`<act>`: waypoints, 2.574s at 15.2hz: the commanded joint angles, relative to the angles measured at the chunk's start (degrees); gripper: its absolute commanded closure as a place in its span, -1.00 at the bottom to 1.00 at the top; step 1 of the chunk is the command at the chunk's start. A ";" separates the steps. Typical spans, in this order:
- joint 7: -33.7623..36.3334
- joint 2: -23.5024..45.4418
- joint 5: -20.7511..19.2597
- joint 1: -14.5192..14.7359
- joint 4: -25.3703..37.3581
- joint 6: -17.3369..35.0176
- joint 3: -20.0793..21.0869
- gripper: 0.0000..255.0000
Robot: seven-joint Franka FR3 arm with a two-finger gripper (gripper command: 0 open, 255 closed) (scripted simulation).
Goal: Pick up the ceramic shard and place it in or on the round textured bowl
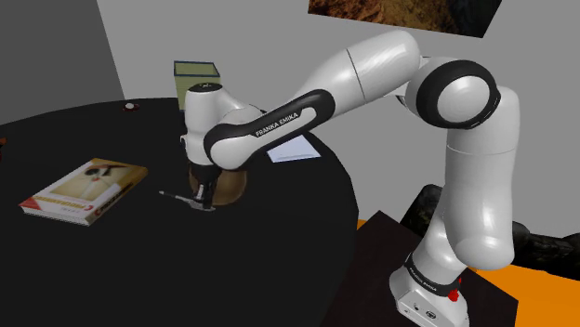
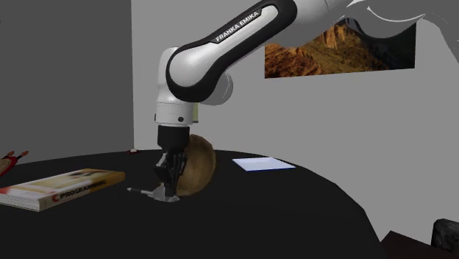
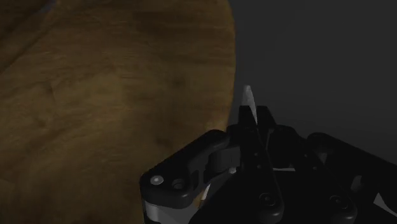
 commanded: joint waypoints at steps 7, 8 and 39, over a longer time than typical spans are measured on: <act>-0.54 -2.39 0.96 -0.17 2.73 -5.27 0.47 1.00; -0.60 -2.67 1.07 -0.19 3.13 -5.93 0.51 1.00; -9.33 6.54 16.05 -5.55 15.01 -13.44 3.24 -1.00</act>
